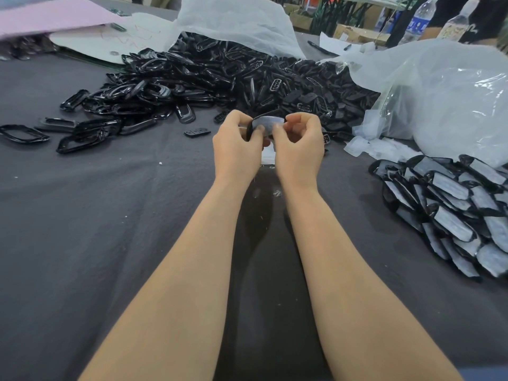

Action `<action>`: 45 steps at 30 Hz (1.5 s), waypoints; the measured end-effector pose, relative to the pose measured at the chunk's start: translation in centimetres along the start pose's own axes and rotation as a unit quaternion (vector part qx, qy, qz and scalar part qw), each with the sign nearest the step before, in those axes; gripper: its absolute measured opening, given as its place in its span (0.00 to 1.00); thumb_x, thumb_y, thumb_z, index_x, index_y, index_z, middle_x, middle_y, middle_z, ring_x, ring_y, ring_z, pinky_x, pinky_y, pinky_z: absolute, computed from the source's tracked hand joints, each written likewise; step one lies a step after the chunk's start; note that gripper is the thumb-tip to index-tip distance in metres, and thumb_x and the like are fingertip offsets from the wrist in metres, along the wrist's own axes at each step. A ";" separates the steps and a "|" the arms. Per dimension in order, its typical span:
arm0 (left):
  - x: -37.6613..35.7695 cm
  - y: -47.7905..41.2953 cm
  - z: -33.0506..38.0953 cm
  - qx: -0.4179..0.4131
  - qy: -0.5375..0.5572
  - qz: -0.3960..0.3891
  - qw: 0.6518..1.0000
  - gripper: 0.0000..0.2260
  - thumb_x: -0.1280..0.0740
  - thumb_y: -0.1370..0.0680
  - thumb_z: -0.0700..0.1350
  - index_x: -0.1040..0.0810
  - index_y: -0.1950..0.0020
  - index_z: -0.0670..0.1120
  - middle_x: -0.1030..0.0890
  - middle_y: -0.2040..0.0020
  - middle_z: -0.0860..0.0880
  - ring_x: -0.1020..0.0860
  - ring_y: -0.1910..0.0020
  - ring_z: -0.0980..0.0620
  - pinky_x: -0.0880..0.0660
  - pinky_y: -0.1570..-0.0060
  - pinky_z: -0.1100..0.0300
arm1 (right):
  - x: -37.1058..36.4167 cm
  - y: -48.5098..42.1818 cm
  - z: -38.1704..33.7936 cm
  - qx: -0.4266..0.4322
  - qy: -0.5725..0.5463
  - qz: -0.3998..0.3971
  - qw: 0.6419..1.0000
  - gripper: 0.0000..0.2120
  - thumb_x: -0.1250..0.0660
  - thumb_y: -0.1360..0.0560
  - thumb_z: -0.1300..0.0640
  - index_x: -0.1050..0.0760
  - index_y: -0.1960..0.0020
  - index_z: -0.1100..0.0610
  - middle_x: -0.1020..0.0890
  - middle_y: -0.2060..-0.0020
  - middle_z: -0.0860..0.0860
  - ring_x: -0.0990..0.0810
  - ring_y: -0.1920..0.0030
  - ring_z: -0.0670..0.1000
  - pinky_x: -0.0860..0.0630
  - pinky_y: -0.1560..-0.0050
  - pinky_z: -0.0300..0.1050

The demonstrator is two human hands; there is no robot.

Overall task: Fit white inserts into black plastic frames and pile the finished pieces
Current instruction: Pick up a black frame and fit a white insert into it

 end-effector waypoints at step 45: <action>-0.4 -0.3 -0.6 0.072 0.073 -0.071 0.992 0.03 0.34 0.20 0.41 0.26 0.47 0.46 0.17 0.57 0.49 0.19 0.66 0.61 0.22 0.63 0.69 | -0.1 -1.5 2.5 -0.150 -0.163 -0.060 0.973 0.08 0.34 0.24 0.66 0.26 0.58 0.55 0.22 0.62 0.51 0.24 0.59 0.49 0.24 0.57 0.40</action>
Point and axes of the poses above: each hand's wrist, its own y-axis away from the middle knuckle, its own x-axis out of the back of the hand, z = x × y, the point moved 4 cm from there along -y, towards the middle knuckle
